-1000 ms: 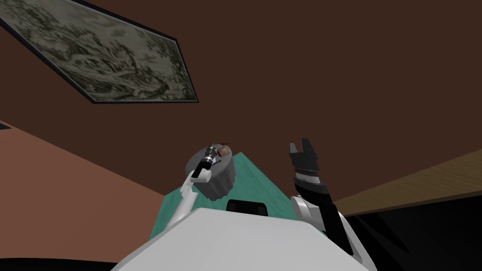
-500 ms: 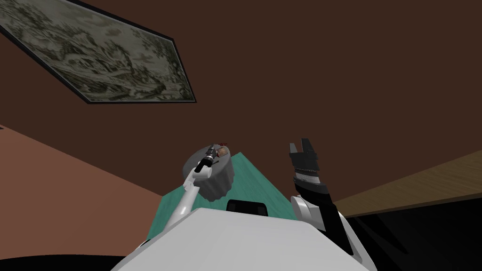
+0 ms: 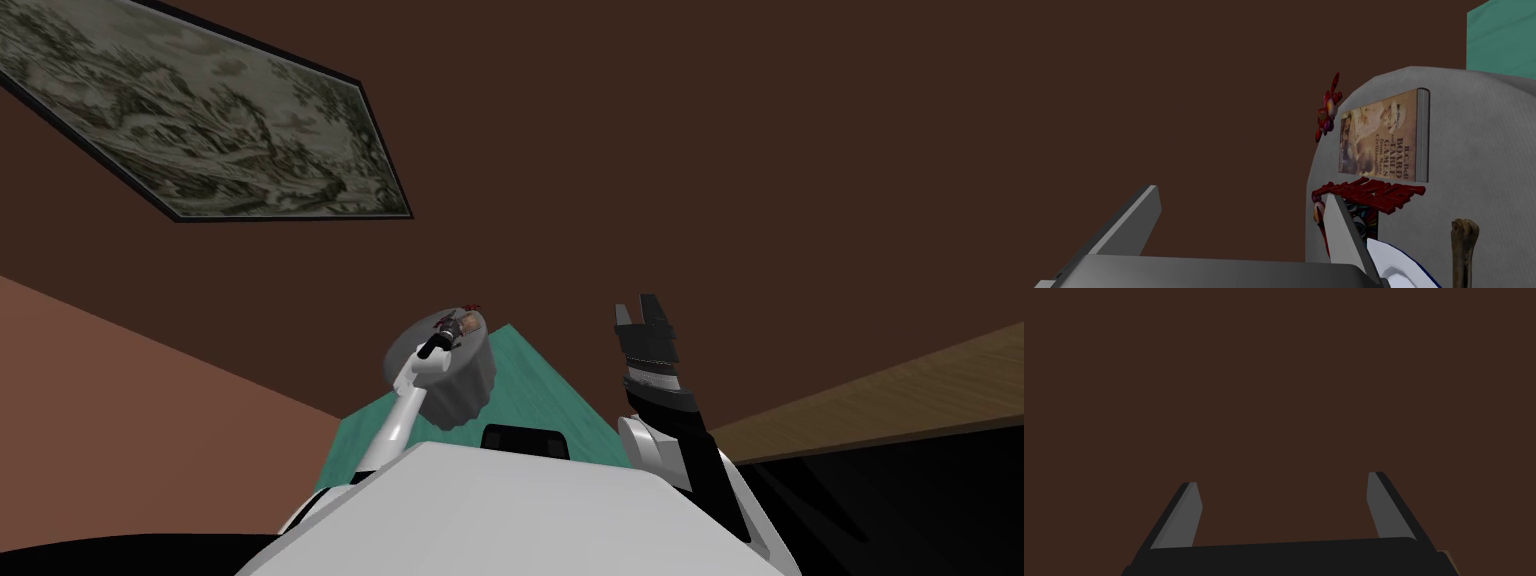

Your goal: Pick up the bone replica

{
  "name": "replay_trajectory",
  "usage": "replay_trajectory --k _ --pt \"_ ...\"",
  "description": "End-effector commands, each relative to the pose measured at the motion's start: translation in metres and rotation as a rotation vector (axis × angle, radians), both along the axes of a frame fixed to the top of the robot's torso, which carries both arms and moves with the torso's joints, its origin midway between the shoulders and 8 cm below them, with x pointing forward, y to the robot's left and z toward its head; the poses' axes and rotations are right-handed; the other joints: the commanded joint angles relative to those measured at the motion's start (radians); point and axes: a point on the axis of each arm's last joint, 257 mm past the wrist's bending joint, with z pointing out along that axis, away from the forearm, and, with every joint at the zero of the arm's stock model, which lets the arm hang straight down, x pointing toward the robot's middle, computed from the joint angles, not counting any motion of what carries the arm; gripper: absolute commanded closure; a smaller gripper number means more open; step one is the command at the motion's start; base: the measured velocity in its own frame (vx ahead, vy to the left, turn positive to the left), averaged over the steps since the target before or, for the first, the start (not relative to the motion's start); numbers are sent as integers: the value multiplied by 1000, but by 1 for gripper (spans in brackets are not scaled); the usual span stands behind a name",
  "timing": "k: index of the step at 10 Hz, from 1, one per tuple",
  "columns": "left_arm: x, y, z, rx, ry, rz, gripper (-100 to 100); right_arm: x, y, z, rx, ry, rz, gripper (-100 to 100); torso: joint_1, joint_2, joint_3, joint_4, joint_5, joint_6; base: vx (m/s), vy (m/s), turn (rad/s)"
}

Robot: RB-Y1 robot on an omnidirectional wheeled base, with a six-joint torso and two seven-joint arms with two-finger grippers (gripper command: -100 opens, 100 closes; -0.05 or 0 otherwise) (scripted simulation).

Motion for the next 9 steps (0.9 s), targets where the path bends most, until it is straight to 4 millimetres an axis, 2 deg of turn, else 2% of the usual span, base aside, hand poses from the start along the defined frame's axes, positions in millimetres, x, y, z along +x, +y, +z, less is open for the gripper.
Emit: replay_trajectory --k 1,6,9 --pt "-1 7 -16 -14 47 12 -100 0 0 0 0 0 0 0 0 0 0 0 0 0 22 -31 -8" --pt "3 29 -63 -87 220 68 -100 0 0 0 0 0 0 0 0 -1 -1 0 0 0 31 -30 -13" --pt "-7 39 -95 -121 329 100 -100 0 0 0 0 0 0 0 0 -1 -1 0 0 0 32 -20 -16"
